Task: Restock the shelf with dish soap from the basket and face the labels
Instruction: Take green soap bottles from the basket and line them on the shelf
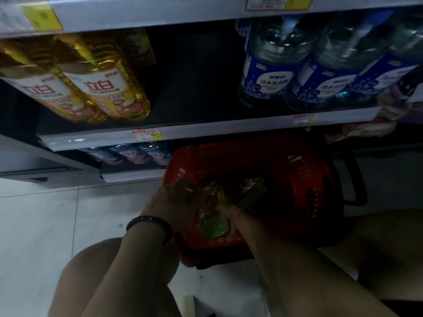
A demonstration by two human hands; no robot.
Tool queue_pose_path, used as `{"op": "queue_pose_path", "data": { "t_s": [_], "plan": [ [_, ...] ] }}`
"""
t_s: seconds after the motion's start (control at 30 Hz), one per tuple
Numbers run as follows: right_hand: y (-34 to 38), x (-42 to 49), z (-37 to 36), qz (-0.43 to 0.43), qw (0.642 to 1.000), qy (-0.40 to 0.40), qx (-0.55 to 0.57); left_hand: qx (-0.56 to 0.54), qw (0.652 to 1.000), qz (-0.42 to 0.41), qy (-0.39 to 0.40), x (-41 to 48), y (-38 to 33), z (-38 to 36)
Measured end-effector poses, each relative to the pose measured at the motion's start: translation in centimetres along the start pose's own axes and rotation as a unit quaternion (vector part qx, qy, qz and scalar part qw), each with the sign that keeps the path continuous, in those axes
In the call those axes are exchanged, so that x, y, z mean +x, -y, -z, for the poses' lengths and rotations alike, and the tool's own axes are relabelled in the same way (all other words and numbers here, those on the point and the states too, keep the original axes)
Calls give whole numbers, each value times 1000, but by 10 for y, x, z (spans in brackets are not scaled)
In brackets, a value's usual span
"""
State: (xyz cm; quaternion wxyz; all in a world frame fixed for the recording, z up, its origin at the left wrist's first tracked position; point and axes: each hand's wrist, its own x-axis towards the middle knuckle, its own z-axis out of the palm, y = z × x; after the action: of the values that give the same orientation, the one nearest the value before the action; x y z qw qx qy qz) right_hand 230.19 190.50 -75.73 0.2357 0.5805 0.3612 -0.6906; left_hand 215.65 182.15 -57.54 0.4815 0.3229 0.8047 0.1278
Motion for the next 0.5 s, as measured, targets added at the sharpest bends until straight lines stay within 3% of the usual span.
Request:
{"op": "queue_pose_path", "data": {
  "t_s": [0.23, 0.5],
  "plan": [
    [-11, -43, 19, 64, 995, 30, 64, 34, 999, 13, -18, -3, 1, -9],
    [-17, -160, 27, 202, 970, -139, -1, -67, 996, 30, -55, -40, -17, -36]
  ]
}}
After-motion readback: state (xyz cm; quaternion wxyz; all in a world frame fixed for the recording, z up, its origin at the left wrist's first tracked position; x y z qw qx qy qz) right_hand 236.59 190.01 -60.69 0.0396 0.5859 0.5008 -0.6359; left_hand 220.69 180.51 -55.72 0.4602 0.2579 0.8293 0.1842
